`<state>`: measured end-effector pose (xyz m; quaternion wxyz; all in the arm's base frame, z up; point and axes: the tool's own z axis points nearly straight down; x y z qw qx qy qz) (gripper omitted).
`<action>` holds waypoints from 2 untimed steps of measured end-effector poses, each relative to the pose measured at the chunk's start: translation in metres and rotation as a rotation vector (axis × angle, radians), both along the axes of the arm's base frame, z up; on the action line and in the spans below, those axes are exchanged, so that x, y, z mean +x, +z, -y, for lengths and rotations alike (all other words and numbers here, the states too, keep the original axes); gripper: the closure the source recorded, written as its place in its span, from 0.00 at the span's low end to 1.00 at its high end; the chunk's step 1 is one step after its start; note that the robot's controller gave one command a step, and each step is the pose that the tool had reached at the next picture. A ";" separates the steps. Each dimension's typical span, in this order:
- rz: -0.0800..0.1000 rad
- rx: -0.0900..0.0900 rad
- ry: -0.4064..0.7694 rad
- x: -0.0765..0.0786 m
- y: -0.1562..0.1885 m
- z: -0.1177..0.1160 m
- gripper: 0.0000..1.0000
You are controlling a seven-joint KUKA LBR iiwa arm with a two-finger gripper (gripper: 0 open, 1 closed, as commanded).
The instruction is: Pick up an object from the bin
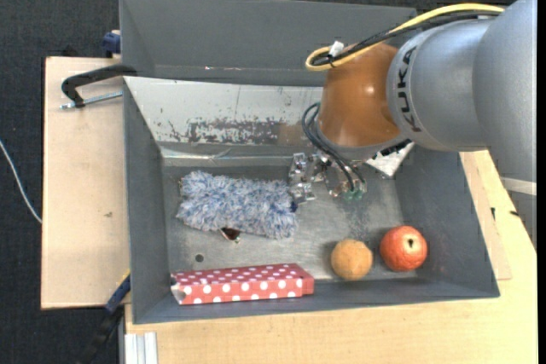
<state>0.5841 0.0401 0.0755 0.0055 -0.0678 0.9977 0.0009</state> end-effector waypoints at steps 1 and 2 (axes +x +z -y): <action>0.000 0.000 0.000 0.000 0.000 0.000 1.00; -0.008 -0.003 0.068 -0.003 0.013 -0.005 1.00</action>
Offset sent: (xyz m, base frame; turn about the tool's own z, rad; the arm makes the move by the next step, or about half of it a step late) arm -0.0012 0.0164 0.0446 -0.1799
